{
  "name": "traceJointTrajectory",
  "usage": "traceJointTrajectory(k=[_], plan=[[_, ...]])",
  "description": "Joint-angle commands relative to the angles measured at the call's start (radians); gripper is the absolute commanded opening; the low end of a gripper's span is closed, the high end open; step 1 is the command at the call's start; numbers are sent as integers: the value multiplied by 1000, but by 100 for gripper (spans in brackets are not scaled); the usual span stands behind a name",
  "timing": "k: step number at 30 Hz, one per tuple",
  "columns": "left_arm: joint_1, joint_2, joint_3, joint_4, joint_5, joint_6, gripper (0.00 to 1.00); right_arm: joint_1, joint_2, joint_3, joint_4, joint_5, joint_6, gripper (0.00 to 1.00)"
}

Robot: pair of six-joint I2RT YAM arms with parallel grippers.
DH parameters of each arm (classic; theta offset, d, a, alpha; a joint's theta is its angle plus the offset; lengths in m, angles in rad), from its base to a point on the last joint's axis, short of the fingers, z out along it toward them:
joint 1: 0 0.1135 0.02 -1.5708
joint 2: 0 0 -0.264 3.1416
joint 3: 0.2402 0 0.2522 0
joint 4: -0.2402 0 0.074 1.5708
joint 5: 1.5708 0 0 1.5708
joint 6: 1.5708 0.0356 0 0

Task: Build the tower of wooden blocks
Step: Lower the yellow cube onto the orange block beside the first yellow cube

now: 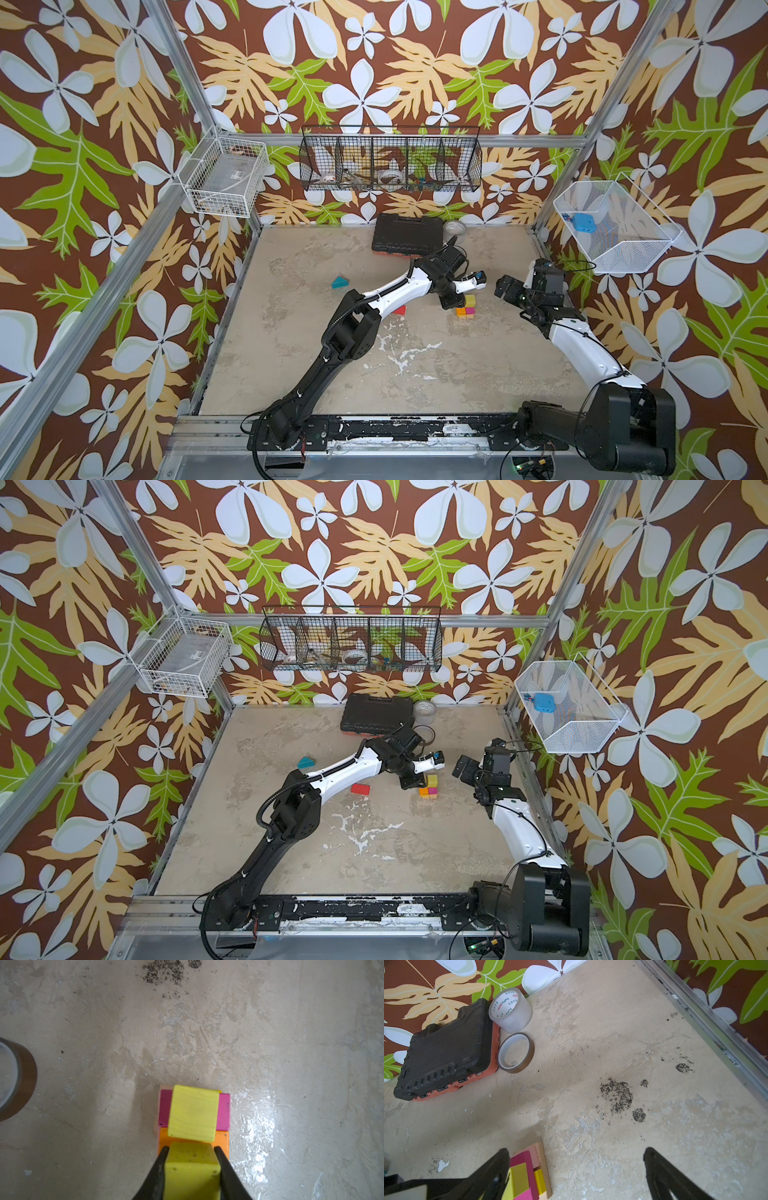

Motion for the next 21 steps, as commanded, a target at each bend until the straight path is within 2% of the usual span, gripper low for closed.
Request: traceJointTrajectory(k=[1, 11, 21], plan=[[3, 17, 13, -12, 8, 9, 0, -1, 0, 11, 9, 1, 3, 100], [2, 35, 22, -11, 3, 7, 0, -6, 3, 10, 12, -3, 6, 100], [4, 29, 24, -2, -6, -3, 21, -7, 6, 13, 11, -6, 6, 100]])
